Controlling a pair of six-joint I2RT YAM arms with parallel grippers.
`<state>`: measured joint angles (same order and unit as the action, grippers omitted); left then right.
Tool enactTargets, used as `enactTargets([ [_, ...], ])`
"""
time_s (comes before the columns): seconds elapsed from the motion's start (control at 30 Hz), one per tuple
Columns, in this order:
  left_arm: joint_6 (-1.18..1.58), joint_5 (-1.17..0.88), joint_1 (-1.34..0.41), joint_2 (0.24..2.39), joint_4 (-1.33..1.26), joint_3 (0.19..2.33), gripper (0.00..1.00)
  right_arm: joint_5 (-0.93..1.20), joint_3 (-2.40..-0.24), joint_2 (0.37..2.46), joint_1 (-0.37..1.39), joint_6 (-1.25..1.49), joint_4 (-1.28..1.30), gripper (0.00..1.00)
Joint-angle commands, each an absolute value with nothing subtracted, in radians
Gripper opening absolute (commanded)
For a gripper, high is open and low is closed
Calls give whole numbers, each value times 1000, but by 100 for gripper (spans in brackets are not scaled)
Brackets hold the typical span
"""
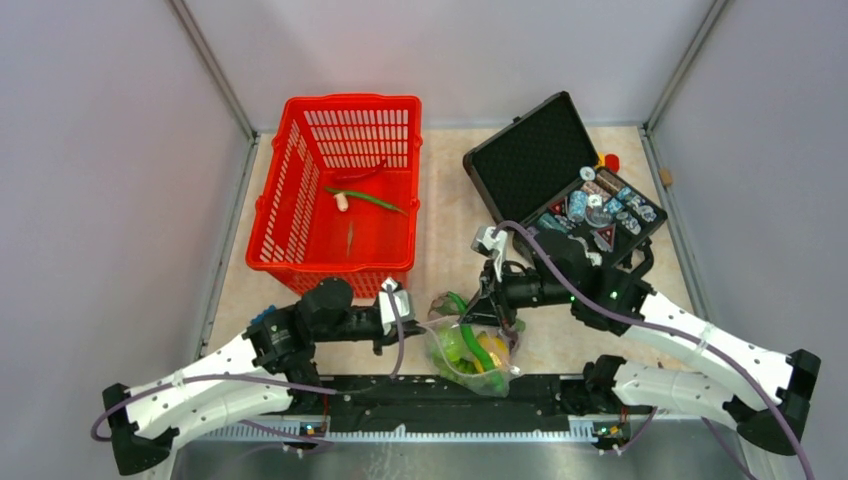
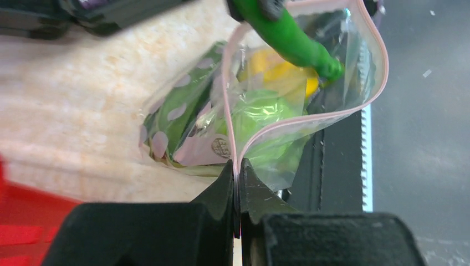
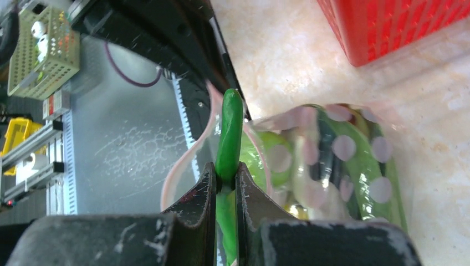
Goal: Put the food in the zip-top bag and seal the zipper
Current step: Pick up the zipper food storage bag at the center of the board, then adjust the fake vegetable in the zipper food storage bag.
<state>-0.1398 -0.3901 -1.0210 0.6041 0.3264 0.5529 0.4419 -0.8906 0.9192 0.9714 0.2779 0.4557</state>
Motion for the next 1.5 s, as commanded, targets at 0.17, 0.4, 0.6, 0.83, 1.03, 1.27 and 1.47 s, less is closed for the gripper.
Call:
enactTargets([
  [0.17, -92, -163, -1020, 724, 185, 801, 0, 515, -1003, 948, 1034, 117, 592, 0],
  [0.4, -138, -112, -1016, 766, 182, 882, 0, 347, -1090, 1044, 1063, 88, 752, 0],
  [0.6, -144, -100, -1016, 731, 160, 880, 0, 208, -1109, 1082, 1063, 111, 813, 0],
  [0.83, -166, -56, -1014, 725, 145, 878, 0, 258, -1128, 1126, 1063, 64, 864, 0],
  [1.03, -158, 33, -996, 739, 119, 883, 0, 351, -1162, 1102, 1065, 5, 864, 4],
  [1.27, -158, 13, -985, 742, 104, 897, 0, 241, -1090, 919, 1065, 46, 592, 0],
  [1.47, -145, -19, -983, 750, 91, 908, 0, 173, -955, 758, 1065, 79, 341, 0],
])
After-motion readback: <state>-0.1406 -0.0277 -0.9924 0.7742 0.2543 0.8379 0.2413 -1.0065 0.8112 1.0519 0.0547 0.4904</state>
